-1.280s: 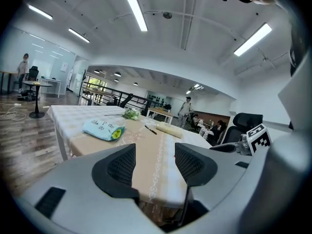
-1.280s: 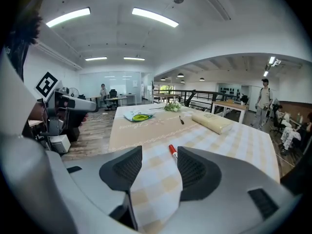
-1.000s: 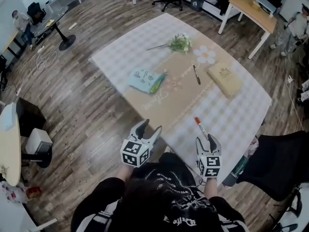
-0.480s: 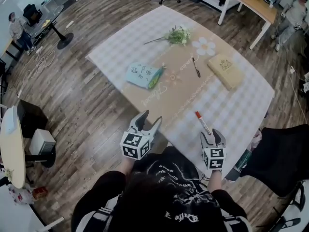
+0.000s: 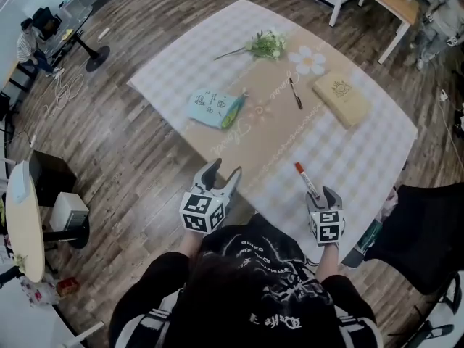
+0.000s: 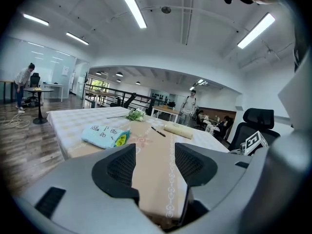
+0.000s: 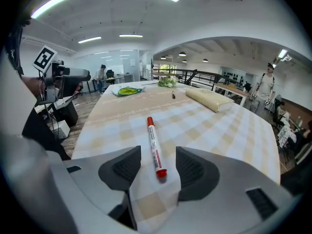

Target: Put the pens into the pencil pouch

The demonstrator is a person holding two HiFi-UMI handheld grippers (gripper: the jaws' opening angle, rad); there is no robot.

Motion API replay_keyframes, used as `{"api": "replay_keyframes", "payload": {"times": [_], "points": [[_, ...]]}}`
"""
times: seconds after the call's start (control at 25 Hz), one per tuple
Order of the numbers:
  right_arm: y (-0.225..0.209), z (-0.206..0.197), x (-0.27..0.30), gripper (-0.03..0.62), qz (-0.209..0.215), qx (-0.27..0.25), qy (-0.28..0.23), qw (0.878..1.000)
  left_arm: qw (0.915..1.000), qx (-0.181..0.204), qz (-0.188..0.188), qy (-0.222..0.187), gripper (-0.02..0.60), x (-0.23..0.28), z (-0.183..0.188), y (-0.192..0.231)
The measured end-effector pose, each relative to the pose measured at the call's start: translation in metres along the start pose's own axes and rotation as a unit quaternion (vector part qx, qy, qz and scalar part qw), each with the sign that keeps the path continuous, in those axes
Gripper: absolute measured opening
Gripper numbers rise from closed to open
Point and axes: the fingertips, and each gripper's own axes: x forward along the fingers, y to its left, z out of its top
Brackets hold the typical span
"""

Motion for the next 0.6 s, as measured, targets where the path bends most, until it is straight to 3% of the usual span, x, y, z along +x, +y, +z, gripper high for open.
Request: {"api": "replay_keyframes", "payload": {"times": [0.2,0.36,0.6], "points": [[-0.001,-0.015,0.011,0.203,0.003,-0.006,0.030,1.000,1.0000,0.001,0.003,0.007,0.253,0.005,-0.001,0.003],[0.006,-0.016,0.014,0.106,0.037,0.008,0.032,0.999,0.9999,0.000,0.006,0.012,0.253,0.008,-0.003,0.004],[0.005,-0.019,0.015,0.077,0.043,0.020,0.034,0.998,0.9998,0.003,0.002,0.020,0.253,0.013,-0.006,0.000]]}}
